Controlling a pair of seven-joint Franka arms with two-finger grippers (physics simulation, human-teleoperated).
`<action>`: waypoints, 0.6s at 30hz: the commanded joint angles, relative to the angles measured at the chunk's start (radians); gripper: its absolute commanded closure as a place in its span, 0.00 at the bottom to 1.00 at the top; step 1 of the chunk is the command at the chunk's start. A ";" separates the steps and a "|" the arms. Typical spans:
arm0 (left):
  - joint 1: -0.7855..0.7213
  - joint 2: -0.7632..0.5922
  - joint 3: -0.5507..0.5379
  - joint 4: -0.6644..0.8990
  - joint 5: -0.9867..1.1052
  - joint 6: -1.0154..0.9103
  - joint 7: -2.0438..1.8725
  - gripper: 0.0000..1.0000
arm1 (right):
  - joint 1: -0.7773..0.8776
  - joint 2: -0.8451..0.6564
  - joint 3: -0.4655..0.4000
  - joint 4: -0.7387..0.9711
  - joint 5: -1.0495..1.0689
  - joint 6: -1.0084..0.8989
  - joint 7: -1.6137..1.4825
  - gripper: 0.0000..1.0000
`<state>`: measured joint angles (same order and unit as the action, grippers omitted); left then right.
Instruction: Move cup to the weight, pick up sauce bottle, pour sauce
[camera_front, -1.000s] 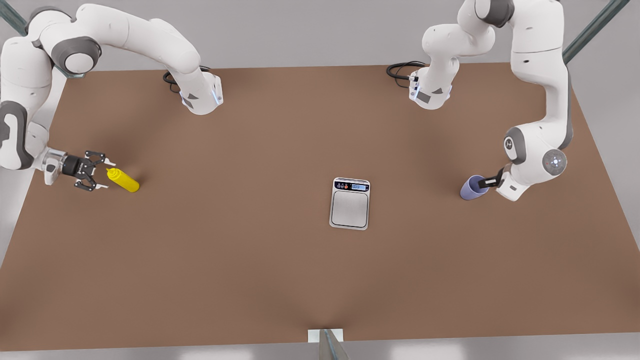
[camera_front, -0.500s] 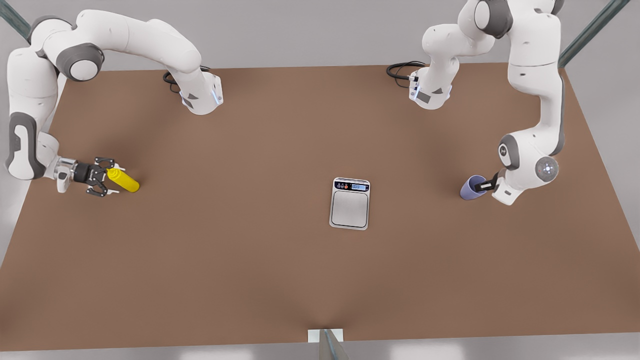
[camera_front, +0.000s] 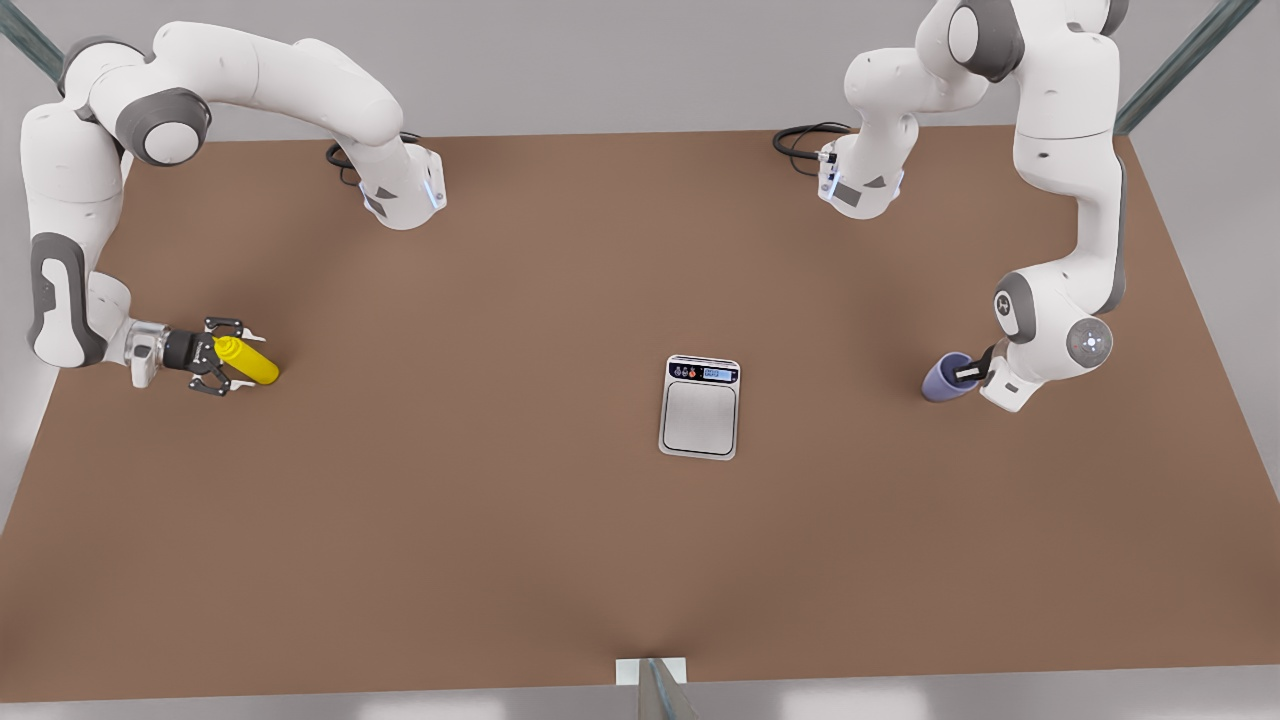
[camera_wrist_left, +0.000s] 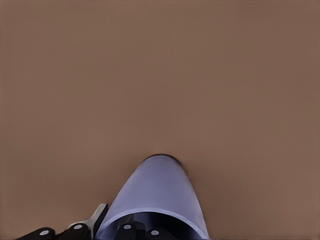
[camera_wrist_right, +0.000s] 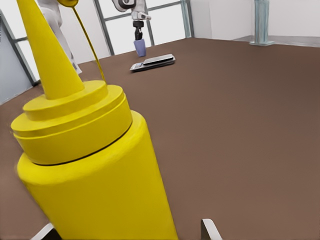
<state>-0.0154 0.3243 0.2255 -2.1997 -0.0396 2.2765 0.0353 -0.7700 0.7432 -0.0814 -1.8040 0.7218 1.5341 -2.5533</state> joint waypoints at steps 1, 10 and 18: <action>0.000 -0.001 0.000 0.000 0.001 0.000 0.000 0.79 | 0.000 0.001 0.000 0.000 0.001 0.000 -0.008 0.00; 0.000 -0.011 0.000 0.037 0.000 -0.028 -0.017 0.79 | -0.003 0.005 -0.001 0.003 0.002 -0.012 -0.021 0.25; -0.011 -0.060 -0.236 0.121 -0.036 -0.100 -0.221 0.79 | -0.005 0.007 -0.001 0.005 0.002 -0.011 -0.021 0.38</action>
<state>-0.0261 0.2700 -0.0571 -2.0558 0.0433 2.1571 -0.2493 -0.7737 0.7502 -0.0814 -1.7994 0.7240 1.5229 -2.5740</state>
